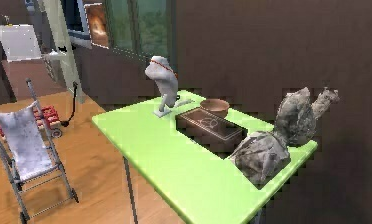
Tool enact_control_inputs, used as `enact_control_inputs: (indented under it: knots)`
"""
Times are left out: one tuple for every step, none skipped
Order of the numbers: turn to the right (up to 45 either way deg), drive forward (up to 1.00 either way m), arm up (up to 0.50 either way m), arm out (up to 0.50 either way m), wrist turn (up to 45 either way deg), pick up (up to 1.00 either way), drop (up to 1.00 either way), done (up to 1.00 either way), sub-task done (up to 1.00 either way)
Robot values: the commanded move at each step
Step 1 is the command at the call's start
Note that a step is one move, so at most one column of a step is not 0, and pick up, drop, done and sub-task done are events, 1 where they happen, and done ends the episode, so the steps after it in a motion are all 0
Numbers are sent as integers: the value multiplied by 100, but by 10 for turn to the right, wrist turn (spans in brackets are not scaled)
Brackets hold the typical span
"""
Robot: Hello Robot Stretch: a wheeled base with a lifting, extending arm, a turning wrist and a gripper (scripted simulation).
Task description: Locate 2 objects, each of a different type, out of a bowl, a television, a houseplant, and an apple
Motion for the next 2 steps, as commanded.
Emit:
enact_control_inputs:
  knots:
    - [-450,0,0,0,0,0,0,0,0]
    - [-360,0,0,0,0,0,0,0,0]
